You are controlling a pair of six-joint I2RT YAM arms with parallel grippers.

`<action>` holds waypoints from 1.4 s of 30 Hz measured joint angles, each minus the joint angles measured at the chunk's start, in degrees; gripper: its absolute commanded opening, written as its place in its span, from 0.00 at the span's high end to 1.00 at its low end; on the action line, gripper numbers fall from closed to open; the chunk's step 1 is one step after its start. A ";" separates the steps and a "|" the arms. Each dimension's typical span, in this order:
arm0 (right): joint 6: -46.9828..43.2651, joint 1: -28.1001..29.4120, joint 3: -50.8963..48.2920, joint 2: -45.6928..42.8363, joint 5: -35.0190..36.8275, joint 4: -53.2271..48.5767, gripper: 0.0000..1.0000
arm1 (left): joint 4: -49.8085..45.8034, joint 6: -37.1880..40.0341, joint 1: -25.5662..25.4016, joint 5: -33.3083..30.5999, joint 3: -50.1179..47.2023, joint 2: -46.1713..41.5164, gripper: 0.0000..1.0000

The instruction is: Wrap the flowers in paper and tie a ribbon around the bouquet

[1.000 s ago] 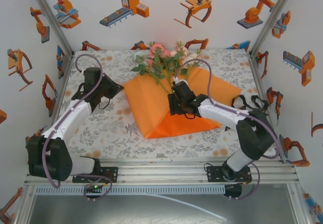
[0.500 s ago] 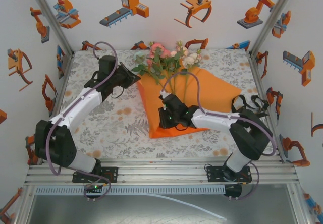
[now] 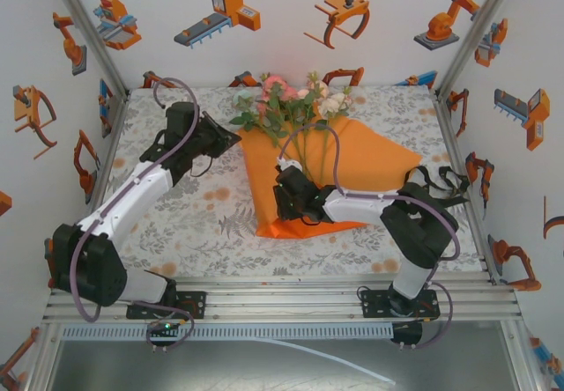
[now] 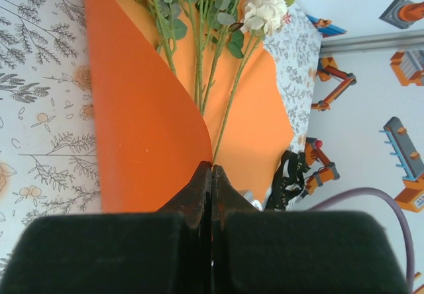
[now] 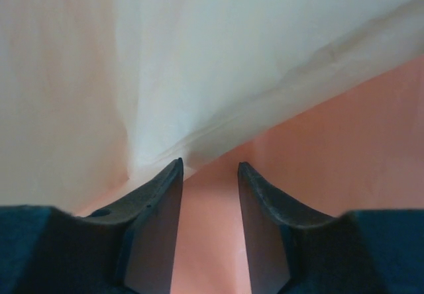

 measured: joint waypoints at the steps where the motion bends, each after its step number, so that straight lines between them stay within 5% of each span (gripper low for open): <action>1: -0.20 0.00 0.02 -0.26 -0.66 -0.20 0.55 | -0.04 -0.07 0.24 -0.09 -0.35 -0.79 1.00; 8: -0.04 0.28 -3.10 -14.34 -5.46 -3.67 0.56 | 0.22 -0.04 0.70 -0.07 -0.44 -1.20 1.00; 13: 1.99 2.51 -7.61 -26.03 -7.82 -3.78 0.87 | 0.26 -0.04 0.70 -0.09 -0.46 -1.07 1.00; 15: 2.62 4.26 -9.38 -27.04 -9.55 -3.37 0.91 | 0.31 -0.04 0.70 -0.09 -0.52 -1.07 1.00; 34: -2.67 7.39 -3.67 -2.60 -8.63 3.93 0.95 | 0.13 -0.04 0.70 -0.11 -2.14 -1.03 1.00; 42: -3.76 7.37 -3.74 -2.78 -7.52 5.42 0.91 | 0.22 -0.07 0.70 0.28 -2.14 -1.03 1.00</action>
